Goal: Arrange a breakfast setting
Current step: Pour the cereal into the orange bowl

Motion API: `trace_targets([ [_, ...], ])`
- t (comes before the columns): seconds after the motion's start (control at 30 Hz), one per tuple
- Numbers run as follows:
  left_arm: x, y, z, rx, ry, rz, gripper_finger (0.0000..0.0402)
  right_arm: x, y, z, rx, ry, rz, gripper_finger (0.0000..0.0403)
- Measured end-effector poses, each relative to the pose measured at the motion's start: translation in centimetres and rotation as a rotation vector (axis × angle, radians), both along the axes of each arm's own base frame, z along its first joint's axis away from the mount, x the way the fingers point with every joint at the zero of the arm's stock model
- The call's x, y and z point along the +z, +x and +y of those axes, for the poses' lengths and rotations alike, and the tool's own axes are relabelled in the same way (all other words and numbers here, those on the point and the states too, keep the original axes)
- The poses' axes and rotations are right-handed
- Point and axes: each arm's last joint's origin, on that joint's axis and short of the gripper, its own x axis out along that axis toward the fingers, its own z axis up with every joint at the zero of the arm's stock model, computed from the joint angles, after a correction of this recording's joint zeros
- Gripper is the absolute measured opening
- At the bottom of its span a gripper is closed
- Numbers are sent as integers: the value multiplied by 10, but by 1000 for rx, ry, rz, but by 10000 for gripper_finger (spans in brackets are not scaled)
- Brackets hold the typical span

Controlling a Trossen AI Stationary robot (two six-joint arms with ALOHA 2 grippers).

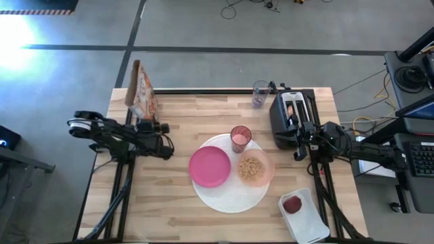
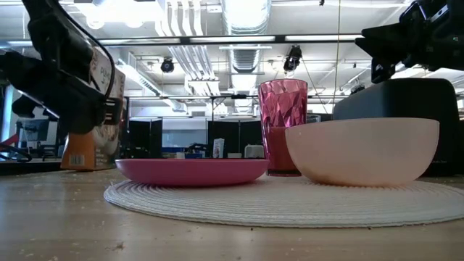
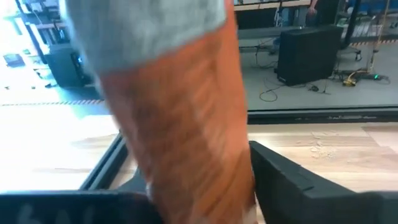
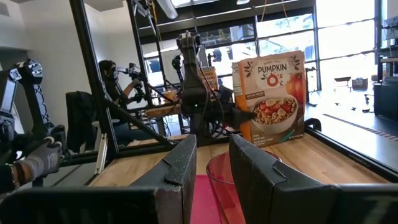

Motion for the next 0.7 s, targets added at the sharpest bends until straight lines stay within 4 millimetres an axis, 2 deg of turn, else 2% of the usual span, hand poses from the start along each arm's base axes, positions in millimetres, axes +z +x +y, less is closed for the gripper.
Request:
trace_targets([
  [0.33,33,11,-2,59,-97,62,205,0,0,0,0,0,0,86],
  [0.7,75,16,-9,54,-142,89,213,0,0,0,0,1,0,86],
])
